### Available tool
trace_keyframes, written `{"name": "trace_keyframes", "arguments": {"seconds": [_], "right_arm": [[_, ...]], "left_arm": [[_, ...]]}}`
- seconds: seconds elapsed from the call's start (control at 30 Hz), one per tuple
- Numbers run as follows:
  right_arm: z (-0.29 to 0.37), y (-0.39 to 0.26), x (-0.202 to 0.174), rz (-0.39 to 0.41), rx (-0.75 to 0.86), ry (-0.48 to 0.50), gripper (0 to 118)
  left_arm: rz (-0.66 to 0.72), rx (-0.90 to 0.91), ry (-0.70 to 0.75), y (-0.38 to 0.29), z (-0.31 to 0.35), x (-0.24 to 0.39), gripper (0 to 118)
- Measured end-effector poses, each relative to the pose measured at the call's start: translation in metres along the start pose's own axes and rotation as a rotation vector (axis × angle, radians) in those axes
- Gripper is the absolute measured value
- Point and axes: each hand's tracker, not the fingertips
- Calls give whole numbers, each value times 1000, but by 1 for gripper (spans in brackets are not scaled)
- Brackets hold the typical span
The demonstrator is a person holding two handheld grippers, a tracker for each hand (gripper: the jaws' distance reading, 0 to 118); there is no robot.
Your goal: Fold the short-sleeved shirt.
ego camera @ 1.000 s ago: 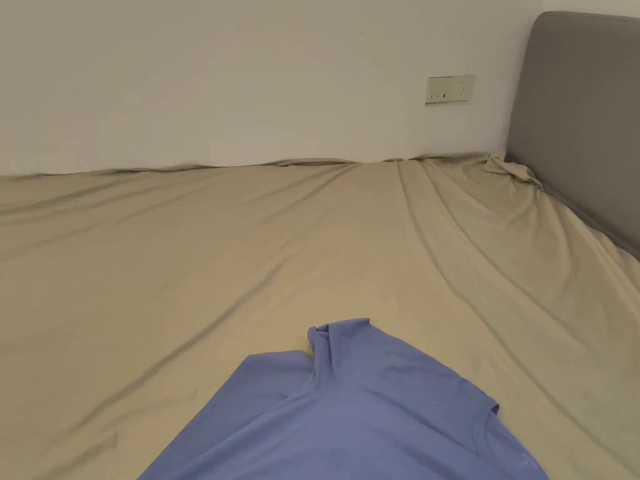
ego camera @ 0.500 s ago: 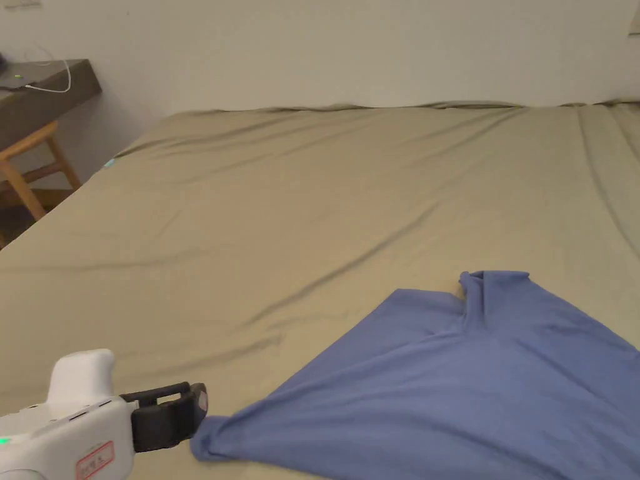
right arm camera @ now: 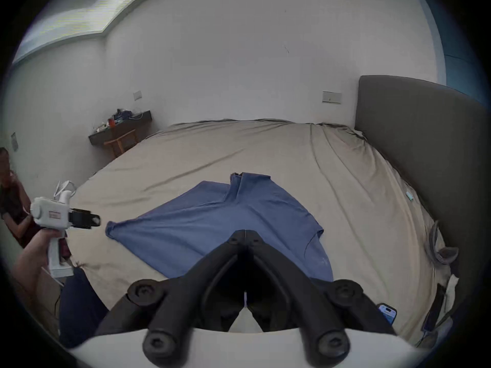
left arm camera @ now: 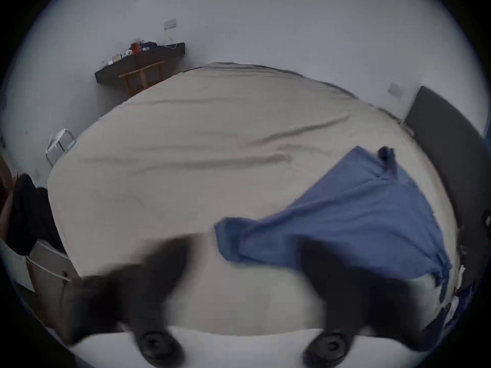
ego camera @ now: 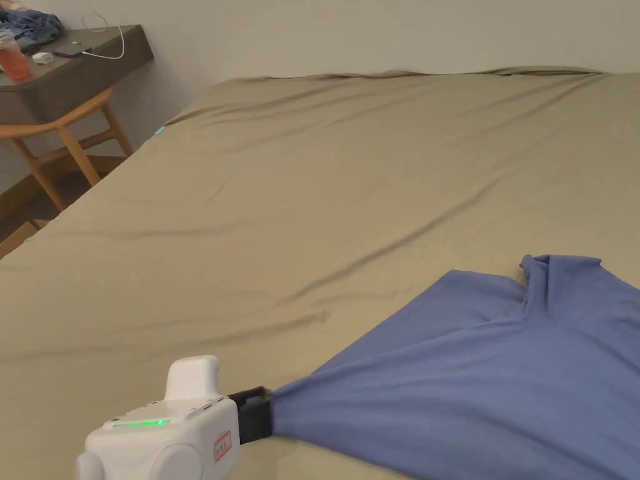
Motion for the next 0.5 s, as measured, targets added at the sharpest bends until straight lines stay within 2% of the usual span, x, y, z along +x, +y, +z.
{"name": "trace_keyframes", "arguments": {"seconds": [0.03, 0.07, 0.1, 0.13, 0.23, 0.3, 0.37, 0.4, 0.47, 0.5], "right_arm": [[-3, 1, 1, -5, -4, 6, 2], [-7, 1, 1, -8, -10, 6, 2], [-11, -1, 1, -10, -16, 1, 2], [-15, -1, 2, -11, -25, 0, 2], [-28, -3, 7, -26, -56, 0, 2], [-37, -4, 10, -29, -76, -5, 2], [-50, -5, 14, -18, -95, -12, 2], [-57, -5, 16, -10, -113, -31, 2], [-71, -6, 24, -3, -139, -53, 2], [-77, -6, 29, -8, -138, -48, 2]], "left_arm": [[-23, -83, 22, 0, -9, 2, 117], [-18, -33, -27, -7, -24, 6, 118], [-3, -44, -12, -10, -34, 8, 118], [13, -76, 0, 10, -45, 2, 118], [18, -158, -25, 4, -70, 4, 118], [24, -183, -66, 2, -83, 7, 113], [-3, -183, -130, -6, -84, 13, 106], [-14, -189, -105, -2, -88, 12, 95], [-34, -161, -107, -6, -80, 13, 90], [-37, -143, -118, -7, -73, 13, 83]]}}
